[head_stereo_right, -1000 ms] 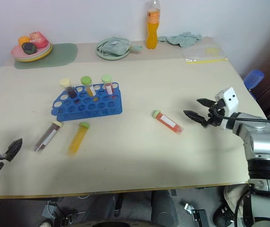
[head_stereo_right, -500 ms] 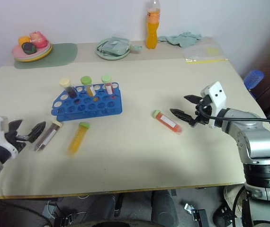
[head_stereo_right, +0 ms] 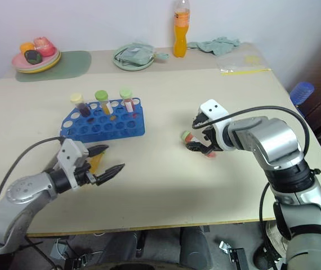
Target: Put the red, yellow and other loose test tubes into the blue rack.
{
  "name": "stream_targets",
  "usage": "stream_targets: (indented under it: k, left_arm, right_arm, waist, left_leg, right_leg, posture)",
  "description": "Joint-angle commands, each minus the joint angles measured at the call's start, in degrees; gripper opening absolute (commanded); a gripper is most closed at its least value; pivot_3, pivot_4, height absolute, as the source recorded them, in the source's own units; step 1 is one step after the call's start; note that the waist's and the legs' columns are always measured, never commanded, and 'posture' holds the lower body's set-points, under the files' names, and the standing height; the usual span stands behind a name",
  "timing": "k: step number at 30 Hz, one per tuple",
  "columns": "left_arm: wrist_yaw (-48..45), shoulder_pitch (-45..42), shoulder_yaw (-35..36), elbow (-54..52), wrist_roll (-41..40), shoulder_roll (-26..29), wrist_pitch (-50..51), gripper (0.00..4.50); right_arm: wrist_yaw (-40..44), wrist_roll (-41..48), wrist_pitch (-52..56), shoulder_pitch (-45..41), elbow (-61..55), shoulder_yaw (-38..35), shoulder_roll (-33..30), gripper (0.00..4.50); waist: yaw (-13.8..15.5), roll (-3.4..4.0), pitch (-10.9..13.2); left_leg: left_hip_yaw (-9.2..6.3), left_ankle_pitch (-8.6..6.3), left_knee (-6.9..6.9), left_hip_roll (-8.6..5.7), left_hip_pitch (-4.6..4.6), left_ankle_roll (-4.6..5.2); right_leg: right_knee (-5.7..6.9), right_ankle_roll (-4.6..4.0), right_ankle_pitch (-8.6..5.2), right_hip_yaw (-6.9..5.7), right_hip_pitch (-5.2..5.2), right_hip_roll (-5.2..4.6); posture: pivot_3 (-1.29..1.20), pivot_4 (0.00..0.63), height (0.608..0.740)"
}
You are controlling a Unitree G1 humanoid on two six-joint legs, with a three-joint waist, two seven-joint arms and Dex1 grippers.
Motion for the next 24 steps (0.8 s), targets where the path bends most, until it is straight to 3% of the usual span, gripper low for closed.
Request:
stream_targets:
  k: [1,9,12,17,18,21,24]
  left_arm:
    - [-1.3,0.6,-4.4,-4.3,1.3,-0.3,-2.6,4.37]
    - [-0.9,2.0,-8.2,-5.3,3.4,-1.4,-4.4,4.37]
    - [-0.6,2.1,-8.5,-5.3,3.6,-1.7,-4.6,4.50]
    - [-0.3,2.6,-8.6,-5.3,4.1,-2.2,-4.8,4.50]
    - [-0.2,2.8,-8.3,-5.2,4.0,-2.2,-4.8,4.50]
    - [0.4,3.6,-6.8,-4.9,3.9,-2.3,-5.0,4.50]
    - [2.5,4.3,-3.3,-3.3,3.5,-3.4,-5.5,4.50]
  right_arm:
    - [0.2,-0.7,1.8,-4.7,5.0,3.3,0.7,4.47]
    - [3.8,-1.4,2.4,-13.3,18.4,12.7,2.5,4.47]
    - [5.0,-1.9,1.9,-14.7,21.1,14.6,2.7,3.67]
    - [6.4,-2.4,0.4,-15.8,21.0,16.2,2.5,1.12]
    - [6.6,-2.4,-0.3,-15.5,19.5,15.9,2.2,0.83]
    - [7.9,-1.8,-6.5,-12.5,13.7,12.5,1.8,0.83]
    - [7.8,-2.6,-27.4,-4.4,5.7,4.8,4.5,0.83]
  waist:
    - [0.0,0.00,0.0]
    - [-0.2,0.04,0.0]
    - [-0.1,0.05,0.0]
    - [-0.1,0.05,0.0]
    - [-0.1,0.05,0.0]
    - [-0.3,0.07,0.0]
    - [-0.1,0.05,0.0]
  left_leg:
    - [0.00,0.00,0.01,-0.01,-0.01,0.00]
    - [0.07,0.00,-0.02,0.00,-0.02,0.01]
    - [0.06,0.00,-0.02,-0.01,-0.05,0.01]
    - [0.06,0.00,0.02,-0.02,-0.15,0.00]
    - [0.06,0.00,0.02,-0.02,-0.15,0.00]
    - [0.05,0.00,0.02,-0.02,-0.22,0.01]
    - [0.05,0.00,0.01,-0.01,-0.26,0.01]
  right_leg:
    - [-0.01,0.01,0.00,0.00,0.00,0.00]
    - [0.02,0.01,0.01,0.00,-0.06,0.02]
    - [0.03,0.03,0.01,0.01,-0.09,0.02]
    - [0.06,0.04,0.02,0.00,-0.18,0.02]
    - [0.07,0.04,0.02,0.00,-0.19,0.02]
    - [0.09,0.05,0.02,0.00,-0.28,0.02]
    - [0.10,0.05,0.02,-0.03,-0.31,0.06]
  posture:
    - [0.00,0.150,0.740]
    - [0.00,0.150,0.740]
    - [0.00,0.150,0.740]
    - [0.00,0.150,0.740]
    - [0.00,0.150,0.740]
    - [0.00,0.150,0.740]
    - [0.00,0.150,0.740]
